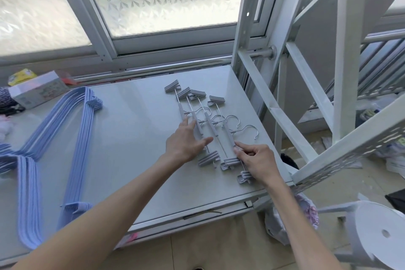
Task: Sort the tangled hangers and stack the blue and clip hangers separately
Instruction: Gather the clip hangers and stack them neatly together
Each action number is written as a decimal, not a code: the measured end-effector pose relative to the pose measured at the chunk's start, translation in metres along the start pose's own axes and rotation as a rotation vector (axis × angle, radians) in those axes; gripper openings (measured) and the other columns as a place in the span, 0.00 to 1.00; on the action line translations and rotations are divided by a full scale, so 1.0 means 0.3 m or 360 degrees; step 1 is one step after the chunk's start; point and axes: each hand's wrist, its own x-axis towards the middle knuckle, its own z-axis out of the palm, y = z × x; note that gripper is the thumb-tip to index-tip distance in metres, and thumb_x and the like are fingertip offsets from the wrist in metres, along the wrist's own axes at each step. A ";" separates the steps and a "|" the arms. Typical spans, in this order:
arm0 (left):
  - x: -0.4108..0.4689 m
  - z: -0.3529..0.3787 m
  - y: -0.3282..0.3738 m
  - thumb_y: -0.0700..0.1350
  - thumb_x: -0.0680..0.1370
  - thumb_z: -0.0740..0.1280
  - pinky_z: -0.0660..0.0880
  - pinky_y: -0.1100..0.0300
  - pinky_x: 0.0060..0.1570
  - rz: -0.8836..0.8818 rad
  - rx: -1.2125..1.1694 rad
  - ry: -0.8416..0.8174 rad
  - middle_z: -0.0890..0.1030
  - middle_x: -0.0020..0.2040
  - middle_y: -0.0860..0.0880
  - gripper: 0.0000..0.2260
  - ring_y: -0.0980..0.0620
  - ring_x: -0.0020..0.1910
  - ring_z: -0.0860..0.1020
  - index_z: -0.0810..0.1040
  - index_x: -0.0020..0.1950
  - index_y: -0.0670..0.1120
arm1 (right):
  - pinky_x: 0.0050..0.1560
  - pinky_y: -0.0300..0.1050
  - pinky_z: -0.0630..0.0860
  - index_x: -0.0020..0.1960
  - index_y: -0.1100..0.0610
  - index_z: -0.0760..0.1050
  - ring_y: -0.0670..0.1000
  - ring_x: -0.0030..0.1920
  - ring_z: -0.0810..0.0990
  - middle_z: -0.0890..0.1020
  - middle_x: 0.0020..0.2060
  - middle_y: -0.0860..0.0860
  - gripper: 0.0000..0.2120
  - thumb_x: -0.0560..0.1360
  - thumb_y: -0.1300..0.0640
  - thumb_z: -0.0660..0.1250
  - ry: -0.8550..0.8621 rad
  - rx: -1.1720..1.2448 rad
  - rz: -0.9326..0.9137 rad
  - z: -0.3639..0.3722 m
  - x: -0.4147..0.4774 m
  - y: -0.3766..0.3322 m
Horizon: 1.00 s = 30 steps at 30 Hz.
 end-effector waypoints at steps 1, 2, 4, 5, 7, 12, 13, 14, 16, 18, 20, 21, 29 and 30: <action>-0.003 0.008 0.006 0.67 0.72 0.64 0.68 0.50 0.64 -0.0010 0.0016 0.0015 0.52 0.79 0.52 0.38 0.51 0.75 0.61 0.58 0.78 0.52 | 0.35 0.22 0.67 0.58 0.55 0.83 0.33 0.29 0.75 0.76 0.23 0.36 0.13 0.74 0.55 0.73 -0.0006 -0.0034 -0.0026 -0.001 0.000 0.003; -0.005 0.015 0.010 0.67 0.72 0.64 0.68 0.50 0.65 -0.0017 0.0008 0.0035 0.52 0.79 0.52 0.39 0.52 0.76 0.60 0.58 0.78 0.52 | 0.32 0.23 0.66 0.58 0.54 0.82 0.35 0.27 0.73 0.74 0.20 0.37 0.13 0.74 0.54 0.72 -0.0009 -0.0082 -0.0056 0.000 0.000 0.006; -0.004 0.029 0.016 0.65 0.73 0.65 0.67 0.51 0.65 -0.0022 -0.0032 0.0062 0.52 0.79 0.52 0.38 0.52 0.76 0.58 0.58 0.78 0.52 | 0.30 0.28 0.65 0.59 0.52 0.82 0.40 0.26 0.71 0.72 0.20 0.42 0.13 0.75 0.53 0.71 -0.0002 -0.0197 -0.0110 0.004 -0.001 0.009; -0.003 0.032 0.017 0.63 0.73 0.65 0.66 0.51 0.66 -0.0028 -0.0055 0.0063 0.52 0.79 0.52 0.37 0.52 0.76 0.57 0.58 0.78 0.52 | 0.30 0.30 0.64 0.59 0.51 0.81 0.42 0.26 0.69 0.71 0.21 0.44 0.13 0.75 0.52 0.71 0.0002 -0.0240 -0.0124 0.005 0.000 0.010; 0.007 0.031 0.017 0.62 0.74 0.66 0.65 0.51 0.67 -0.0035 -0.0086 0.0053 0.52 0.79 0.53 0.36 0.52 0.77 0.57 0.58 0.78 0.53 | 0.31 0.32 0.64 0.60 0.50 0.81 0.43 0.27 0.67 0.70 0.24 0.45 0.13 0.76 0.51 0.70 -0.0002 -0.0292 -0.0151 0.008 0.002 0.006; 0.021 0.022 0.014 0.65 0.73 0.65 0.65 0.52 0.68 0.0001 -0.0032 0.0024 0.52 0.79 0.53 0.38 0.51 0.76 0.58 0.58 0.78 0.53 | 0.33 0.32 0.65 0.63 0.49 0.79 0.44 0.30 0.68 0.72 0.28 0.46 0.15 0.77 0.51 0.69 -0.0040 -0.0415 -0.0191 0.004 0.000 -0.011; 0.022 0.021 0.012 0.65 0.73 0.65 0.66 0.52 0.67 0.0007 -0.0016 0.0027 0.52 0.79 0.54 0.38 0.51 0.76 0.59 0.58 0.78 0.53 | 0.36 0.32 0.67 0.64 0.49 0.79 0.43 0.31 0.70 0.73 0.29 0.45 0.15 0.77 0.51 0.68 -0.0042 -0.0447 -0.0198 0.001 0.000 -0.018; 0.026 0.019 0.010 0.66 0.72 0.65 0.67 0.52 0.66 0.0009 -0.0006 0.0028 0.52 0.79 0.54 0.38 0.51 0.75 0.61 0.58 0.78 0.54 | 0.40 0.35 0.71 0.65 0.49 0.78 0.42 0.34 0.72 0.76 0.33 0.45 0.16 0.77 0.52 0.68 -0.0047 -0.0508 -0.0214 -0.002 0.000 -0.027; 0.033 0.015 0.008 0.67 0.71 0.65 0.69 0.51 0.64 0.0012 0.0010 0.0026 0.53 0.79 0.54 0.39 0.49 0.73 0.65 0.58 0.78 0.54 | 0.51 0.45 0.76 0.67 0.49 0.76 0.47 0.44 0.77 0.78 0.44 0.50 0.17 0.79 0.53 0.66 -0.0056 -0.0678 -0.0238 -0.003 -0.003 -0.047; 0.043 0.012 0.012 0.68 0.71 0.64 0.69 0.51 0.63 0.0026 0.0043 0.0025 0.54 0.79 0.53 0.39 0.48 0.73 0.65 0.59 0.78 0.54 | 0.57 0.50 0.75 0.67 0.52 0.76 0.53 0.53 0.77 0.78 0.51 0.53 0.17 0.79 0.56 0.64 -0.0037 -0.0775 -0.0275 0.003 -0.005 -0.068; 0.053 0.012 0.018 0.69 0.71 0.64 0.69 0.50 0.64 0.0039 0.0066 0.0027 0.54 0.79 0.53 0.40 0.48 0.74 0.64 0.59 0.78 0.54 | 0.60 0.51 0.73 0.64 0.57 0.77 0.56 0.58 0.76 0.79 0.55 0.55 0.14 0.80 0.57 0.63 0.0007 -0.0807 -0.0317 0.018 -0.006 -0.085; 0.059 0.014 0.022 0.69 0.71 0.64 0.69 0.50 0.64 0.0050 0.0073 0.0030 0.54 0.79 0.52 0.40 0.48 0.74 0.63 0.59 0.78 0.53 | 0.61 0.51 0.72 0.62 0.59 0.78 0.57 0.59 0.75 0.79 0.57 0.56 0.14 0.80 0.55 0.63 0.0031 -0.0797 -0.0313 0.029 -0.007 -0.094; 0.090 0.015 0.045 0.69 0.68 0.67 0.70 0.49 0.63 0.0116 0.0115 0.0088 0.59 0.78 0.46 0.39 0.47 0.74 0.64 0.59 0.76 0.61 | 0.65 0.51 0.70 0.68 0.59 0.73 0.58 0.63 0.74 0.76 0.64 0.54 0.20 0.78 0.54 0.64 -0.0009 -0.0920 -0.0244 0.077 -0.003 -0.122; 0.092 0.014 0.048 0.69 0.69 0.66 0.70 0.49 0.63 0.0133 0.0145 0.0073 0.59 0.78 0.45 0.38 0.47 0.74 0.63 0.59 0.76 0.63 | 0.65 0.51 0.70 0.68 0.58 0.73 0.57 0.63 0.74 0.76 0.64 0.53 0.20 0.78 0.56 0.64 -0.0006 -0.0937 -0.0239 0.073 -0.001 -0.120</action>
